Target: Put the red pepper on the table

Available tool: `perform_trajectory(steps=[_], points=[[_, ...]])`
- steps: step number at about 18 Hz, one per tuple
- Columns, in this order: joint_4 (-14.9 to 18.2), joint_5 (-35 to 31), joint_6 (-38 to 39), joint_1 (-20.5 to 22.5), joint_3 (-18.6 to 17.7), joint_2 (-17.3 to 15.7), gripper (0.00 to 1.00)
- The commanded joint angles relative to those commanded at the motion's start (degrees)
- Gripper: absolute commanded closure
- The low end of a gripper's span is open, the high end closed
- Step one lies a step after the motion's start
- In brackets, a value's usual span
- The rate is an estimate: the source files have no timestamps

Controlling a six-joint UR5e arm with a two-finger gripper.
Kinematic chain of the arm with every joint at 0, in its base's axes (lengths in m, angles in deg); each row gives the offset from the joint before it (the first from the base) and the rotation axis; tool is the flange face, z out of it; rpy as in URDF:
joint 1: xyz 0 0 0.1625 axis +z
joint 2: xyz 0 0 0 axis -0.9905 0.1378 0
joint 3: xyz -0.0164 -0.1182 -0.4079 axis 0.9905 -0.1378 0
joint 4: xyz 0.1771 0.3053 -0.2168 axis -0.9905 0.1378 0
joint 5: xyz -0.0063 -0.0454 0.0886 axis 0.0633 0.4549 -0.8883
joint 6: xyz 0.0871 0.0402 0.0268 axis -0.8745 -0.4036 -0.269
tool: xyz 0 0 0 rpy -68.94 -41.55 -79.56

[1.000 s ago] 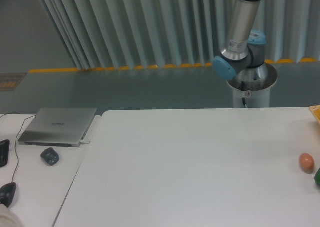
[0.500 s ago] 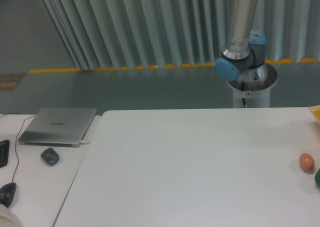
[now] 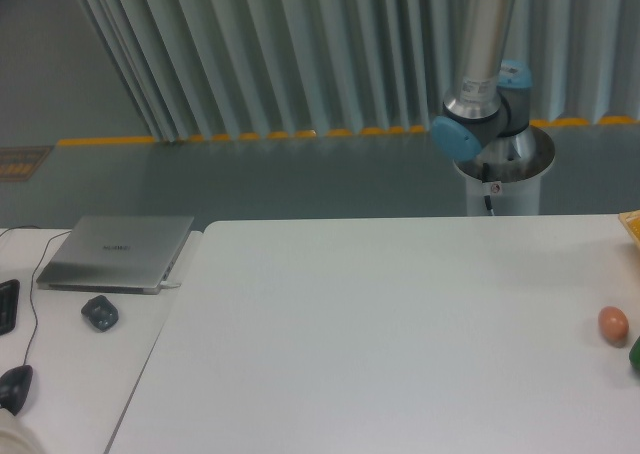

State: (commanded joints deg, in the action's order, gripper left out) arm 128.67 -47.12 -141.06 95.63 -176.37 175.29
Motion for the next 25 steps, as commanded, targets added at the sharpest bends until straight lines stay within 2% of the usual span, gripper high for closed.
perform_trajectory(steps=[4, 8, 10, 12, 13, 14, 16, 18, 20, 25], points=[[-3.2, 0.0, 0.1, -0.1, -1.2, 2.2, 0.02], [-3.4, 0.0, 0.1, -0.2, -1.2, 3.3, 0.02], [-3.4, 0.0, 0.1, -0.4, -1.2, 3.3, 0.07], [-3.5, 0.0, 0.1, -0.5, -1.1, 3.4, 0.21], [-3.5, 0.0, -0.1, -0.5, -0.9, 3.4, 0.34], [-3.5, -0.1, -0.3, -0.5, -0.6, 3.5, 0.51], [-3.4, -0.1, -0.7, -0.6, 0.1, 3.4, 0.73], [-2.9, -0.2, -0.7, -0.9, 1.6, 3.2, 0.76], [-0.9, -0.3, -0.7, -1.3, 3.1, 2.6, 0.76], [8.7, -0.2, -0.4, -3.1, 9.1, -0.3, 0.76]])
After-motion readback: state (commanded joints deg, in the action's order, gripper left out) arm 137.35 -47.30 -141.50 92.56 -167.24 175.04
